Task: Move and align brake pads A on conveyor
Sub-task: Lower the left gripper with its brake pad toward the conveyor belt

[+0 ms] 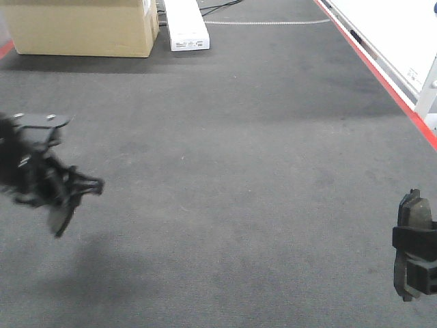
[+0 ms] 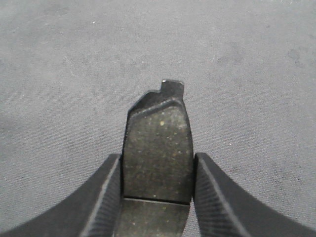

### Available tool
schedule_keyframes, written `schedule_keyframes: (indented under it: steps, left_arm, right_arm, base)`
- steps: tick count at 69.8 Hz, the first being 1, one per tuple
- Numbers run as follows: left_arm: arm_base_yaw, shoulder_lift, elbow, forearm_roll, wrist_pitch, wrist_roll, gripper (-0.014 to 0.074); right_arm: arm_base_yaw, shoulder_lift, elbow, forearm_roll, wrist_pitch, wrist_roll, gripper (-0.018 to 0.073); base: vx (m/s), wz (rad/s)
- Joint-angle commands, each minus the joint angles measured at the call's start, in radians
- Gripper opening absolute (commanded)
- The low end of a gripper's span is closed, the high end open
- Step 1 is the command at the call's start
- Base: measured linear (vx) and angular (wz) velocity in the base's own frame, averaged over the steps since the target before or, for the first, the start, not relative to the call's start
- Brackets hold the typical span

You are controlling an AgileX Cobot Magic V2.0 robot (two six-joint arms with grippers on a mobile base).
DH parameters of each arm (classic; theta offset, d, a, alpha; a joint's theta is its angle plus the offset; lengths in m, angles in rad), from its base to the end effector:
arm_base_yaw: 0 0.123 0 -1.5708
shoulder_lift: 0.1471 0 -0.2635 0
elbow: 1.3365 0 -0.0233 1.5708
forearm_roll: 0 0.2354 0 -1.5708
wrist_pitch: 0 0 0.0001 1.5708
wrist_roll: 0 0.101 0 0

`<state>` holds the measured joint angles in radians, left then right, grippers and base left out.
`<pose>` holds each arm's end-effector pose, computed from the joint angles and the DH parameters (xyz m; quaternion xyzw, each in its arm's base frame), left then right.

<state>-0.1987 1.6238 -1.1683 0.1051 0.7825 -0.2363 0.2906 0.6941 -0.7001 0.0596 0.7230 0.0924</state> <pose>0.3168 -0.0562 0.2263 0.0103 0.9770 -0.0020 0.2128 0.1312 0.0434 0.3051 -0.0772 0.8877 0.1134 0.4396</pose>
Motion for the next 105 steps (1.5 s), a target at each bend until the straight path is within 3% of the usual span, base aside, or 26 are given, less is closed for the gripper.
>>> schedule_keyframes:
  steps: [1,18,32,42,70,105]
  left_arm:
    - [0.006,0.054,-0.107,0.0,0.004,-0.01,-0.0006]
    - [0.052,0.21,-0.221,-0.013,0.083,-0.014,-0.0006]
    - [0.095,0.237,-0.23,-0.092,0.072,-0.014,-0.0006]
    - [0.107,0.237,-0.23,-0.097,0.065,-0.013,-0.0004]
    - [0.107,0.237,-0.23,-0.01,0.101,0.017,0.0007]
    - [0.107,0.237,-0.23,0.0,0.189,0.016,0.0007]
  right_arm:
    - [-0.005,-0.001,-0.032,-0.002,-0.074,-0.009,-0.0003]
    - [-0.005,-0.001,-0.032,-0.002,-0.074,-0.009,-0.0003]
    - [-0.005,-0.001,-0.032,-0.002,-0.074,-0.009,-0.0003]
    - [-0.005,-0.001,-0.032,-0.002,-0.074,-0.009,-0.0003]
    - [-0.005,-0.001,-0.032,-0.002,-0.074,-0.009,-0.0003]
    - [-0.005,-0.001,-0.032,-0.002,-0.074,-0.009,-0.0003]
  base:
    - [0.0,0.0]
    - [0.0,0.0]
    - [0.0,0.0]
    - [0.0,0.0]
    - [0.0,0.0]
    - [0.0,0.0]
